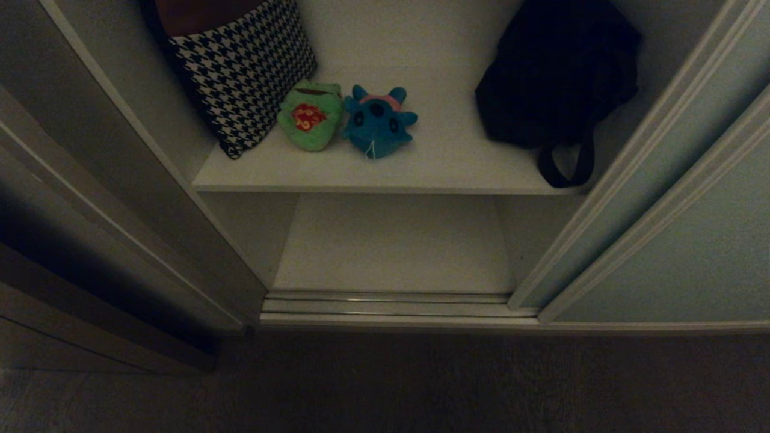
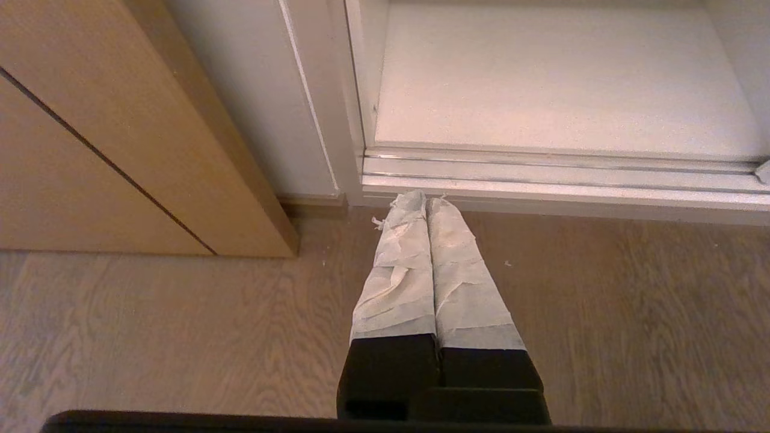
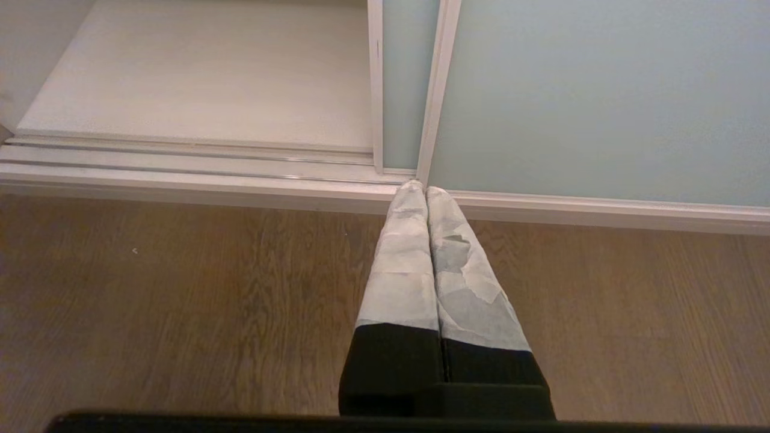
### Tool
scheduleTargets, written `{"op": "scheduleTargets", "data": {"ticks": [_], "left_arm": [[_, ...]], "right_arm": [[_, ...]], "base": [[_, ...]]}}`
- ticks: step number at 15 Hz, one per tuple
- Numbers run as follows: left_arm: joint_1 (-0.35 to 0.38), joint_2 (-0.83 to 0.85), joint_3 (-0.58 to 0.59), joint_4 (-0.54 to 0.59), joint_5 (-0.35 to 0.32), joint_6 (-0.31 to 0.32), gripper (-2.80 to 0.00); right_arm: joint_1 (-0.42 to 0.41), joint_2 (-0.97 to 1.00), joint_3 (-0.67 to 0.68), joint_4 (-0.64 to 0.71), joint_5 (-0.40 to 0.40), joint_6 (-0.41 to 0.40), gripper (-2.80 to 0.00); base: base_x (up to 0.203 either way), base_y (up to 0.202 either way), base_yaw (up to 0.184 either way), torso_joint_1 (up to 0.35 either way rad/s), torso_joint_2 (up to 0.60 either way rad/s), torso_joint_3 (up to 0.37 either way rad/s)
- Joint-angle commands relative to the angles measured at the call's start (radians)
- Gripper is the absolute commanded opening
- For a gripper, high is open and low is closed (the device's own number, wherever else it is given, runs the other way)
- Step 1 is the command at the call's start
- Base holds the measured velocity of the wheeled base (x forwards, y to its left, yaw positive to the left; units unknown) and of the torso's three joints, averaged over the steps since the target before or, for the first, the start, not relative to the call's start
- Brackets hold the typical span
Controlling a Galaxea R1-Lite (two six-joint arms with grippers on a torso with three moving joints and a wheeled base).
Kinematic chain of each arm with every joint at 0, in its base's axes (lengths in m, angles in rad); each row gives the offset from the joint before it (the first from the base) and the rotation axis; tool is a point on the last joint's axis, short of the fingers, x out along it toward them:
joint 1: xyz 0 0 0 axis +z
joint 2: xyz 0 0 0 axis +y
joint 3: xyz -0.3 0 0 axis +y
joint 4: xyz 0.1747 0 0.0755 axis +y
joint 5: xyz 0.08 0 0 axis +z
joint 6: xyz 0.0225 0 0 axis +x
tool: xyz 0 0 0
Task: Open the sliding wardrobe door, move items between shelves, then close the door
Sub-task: Close the door
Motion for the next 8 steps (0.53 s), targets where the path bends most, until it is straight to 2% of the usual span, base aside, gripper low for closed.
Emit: {"op": "scheduleTargets", "data": {"ticks": [1,8], "left_arm": [[0.000,0.004,0.000,0.000,-0.001,0.002,-2.80],[0.000,0.004,0.000,-0.003,0.002,-0.009,-2.80]], "right_arm": [[0.000,0.001,0.000,0.000,0.000,0.000,-2.80],[0.000,0.001,-0.001,0.000,0.000,0.000,-2.80]], "base": [[0.000,0.000,0.000,0.000,0.00,0.000],[0.000,0.000,0.000,0.000,0.00,0.000]]}}
